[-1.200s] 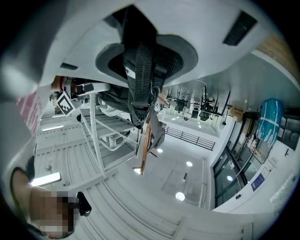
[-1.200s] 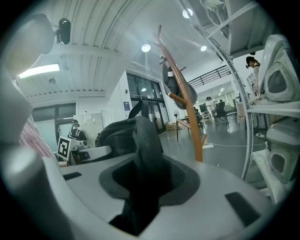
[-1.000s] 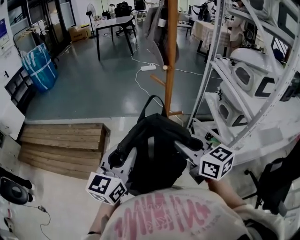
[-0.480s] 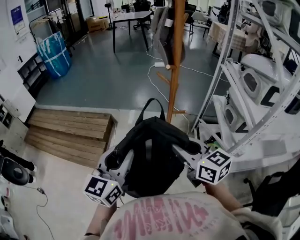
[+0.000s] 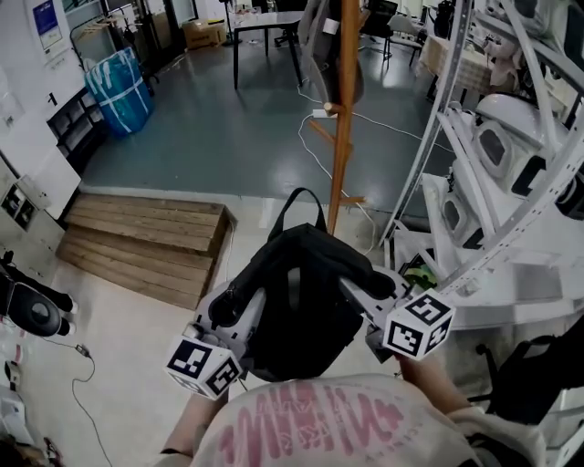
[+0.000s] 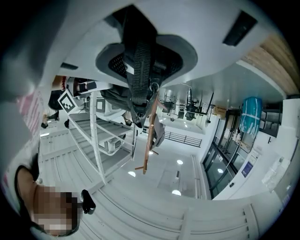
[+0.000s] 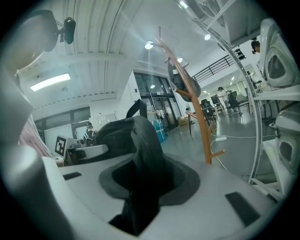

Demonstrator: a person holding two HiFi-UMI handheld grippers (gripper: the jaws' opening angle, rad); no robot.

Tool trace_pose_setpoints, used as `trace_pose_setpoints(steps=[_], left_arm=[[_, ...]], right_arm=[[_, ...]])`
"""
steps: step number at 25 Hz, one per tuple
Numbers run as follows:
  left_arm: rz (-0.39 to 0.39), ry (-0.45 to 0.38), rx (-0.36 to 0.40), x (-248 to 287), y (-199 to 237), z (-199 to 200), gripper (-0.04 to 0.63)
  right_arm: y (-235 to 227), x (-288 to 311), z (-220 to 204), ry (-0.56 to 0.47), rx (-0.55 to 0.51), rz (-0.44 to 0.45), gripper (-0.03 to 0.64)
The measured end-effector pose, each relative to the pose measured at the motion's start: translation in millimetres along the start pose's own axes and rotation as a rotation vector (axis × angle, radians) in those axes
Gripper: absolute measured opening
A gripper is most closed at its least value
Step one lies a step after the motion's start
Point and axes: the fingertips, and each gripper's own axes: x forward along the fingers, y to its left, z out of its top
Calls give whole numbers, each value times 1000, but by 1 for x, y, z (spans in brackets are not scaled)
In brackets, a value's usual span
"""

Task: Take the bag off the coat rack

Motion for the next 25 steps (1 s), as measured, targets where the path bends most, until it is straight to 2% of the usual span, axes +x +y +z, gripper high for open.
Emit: trace_pose_setpoints(steps=[25], left_arm=[[59, -9, 10, -37, -34, -5, 117]], right_arm=[[26, -33, -18, 19, -6, 42, 120]])
